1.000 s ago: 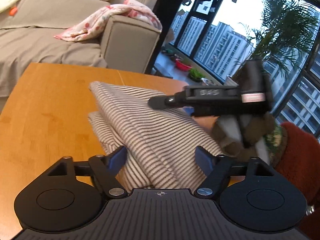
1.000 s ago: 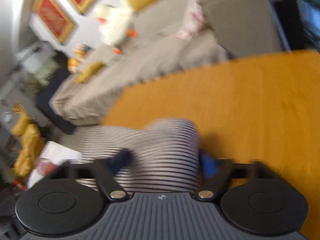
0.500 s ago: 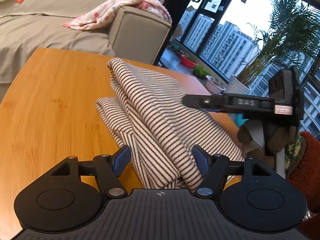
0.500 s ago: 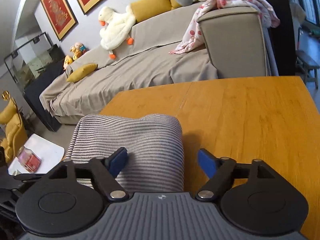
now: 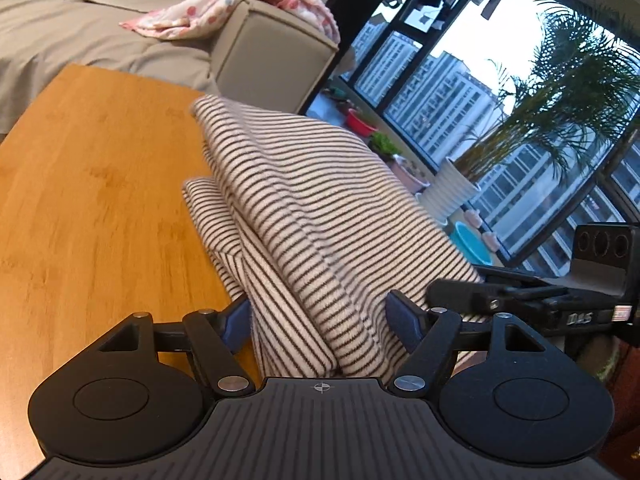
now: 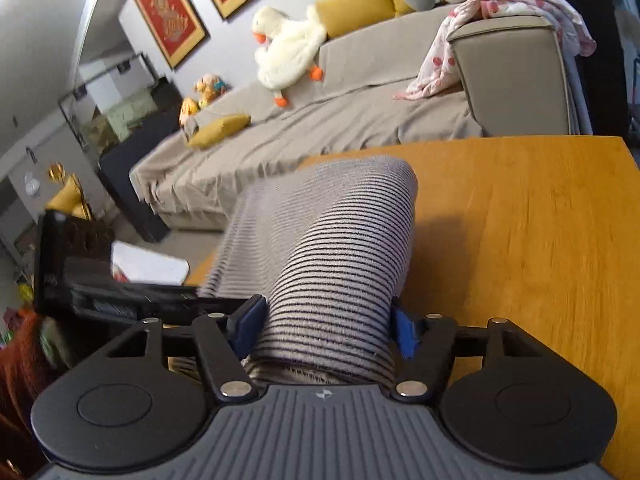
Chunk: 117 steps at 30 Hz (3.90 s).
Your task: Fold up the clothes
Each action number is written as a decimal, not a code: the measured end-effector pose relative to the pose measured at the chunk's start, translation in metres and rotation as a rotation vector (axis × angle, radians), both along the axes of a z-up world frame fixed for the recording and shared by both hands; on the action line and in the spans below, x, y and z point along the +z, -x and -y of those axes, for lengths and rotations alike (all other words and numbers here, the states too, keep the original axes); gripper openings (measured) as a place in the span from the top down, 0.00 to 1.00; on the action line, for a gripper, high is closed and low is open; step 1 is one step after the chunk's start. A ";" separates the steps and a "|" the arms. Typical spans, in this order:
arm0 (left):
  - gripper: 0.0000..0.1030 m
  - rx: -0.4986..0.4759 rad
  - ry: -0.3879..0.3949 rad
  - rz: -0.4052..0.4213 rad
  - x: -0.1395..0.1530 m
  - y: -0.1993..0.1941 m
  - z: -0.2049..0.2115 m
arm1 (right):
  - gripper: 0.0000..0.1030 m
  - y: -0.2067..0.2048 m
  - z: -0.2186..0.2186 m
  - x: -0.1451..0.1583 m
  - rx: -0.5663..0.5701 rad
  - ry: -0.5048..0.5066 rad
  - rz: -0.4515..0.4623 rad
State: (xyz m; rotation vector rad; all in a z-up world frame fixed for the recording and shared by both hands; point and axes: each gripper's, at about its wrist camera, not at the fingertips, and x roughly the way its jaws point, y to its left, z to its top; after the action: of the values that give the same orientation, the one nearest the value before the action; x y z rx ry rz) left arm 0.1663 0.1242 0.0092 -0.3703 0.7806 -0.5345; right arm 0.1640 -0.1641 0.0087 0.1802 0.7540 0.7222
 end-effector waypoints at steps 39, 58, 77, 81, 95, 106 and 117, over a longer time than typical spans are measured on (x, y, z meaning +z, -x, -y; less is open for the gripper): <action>0.15 0.115 -0.054 0.033 -0.011 -0.109 -0.089 | 0.14 -0.215 -0.108 -0.015 0.010 -0.098 -0.129; 0.12 0.167 -0.158 0.286 0.068 -0.100 -0.085 | 0.37 -0.185 -0.130 0.004 -0.076 0.092 0.046; 0.09 0.167 -0.086 0.008 -0.005 -0.236 -0.096 | 0.06 -0.097 -0.112 0.005 0.096 0.151 0.241; 0.09 0.230 -0.115 0.095 0.022 -0.181 -0.103 | 0.06 -0.095 -0.100 0.010 0.080 0.112 0.240; 0.25 0.084 0.067 0.056 0.022 -0.092 -0.073 | 0.40 -0.115 -0.093 0.020 0.028 -0.100 0.106; 0.20 0.234 -0.051 0.006 -0.008 -0.081 -0.071 | 0.19 -0.096 -0.096 -0.013 -0.028 0.062 0.136; 0.00 0.499 -0.282 0.107 -0.012 0.010 -0.004 | 0.00 -0.024 -0.064 -0.016 -0.137 0.200 0.194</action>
State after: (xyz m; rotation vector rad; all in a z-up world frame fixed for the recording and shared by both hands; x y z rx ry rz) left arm 0.1565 0.1285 -0.0029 -0.2583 0.6190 0.0253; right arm 0.1884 -0.1005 -0.0077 -0.0197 0.6175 0.5220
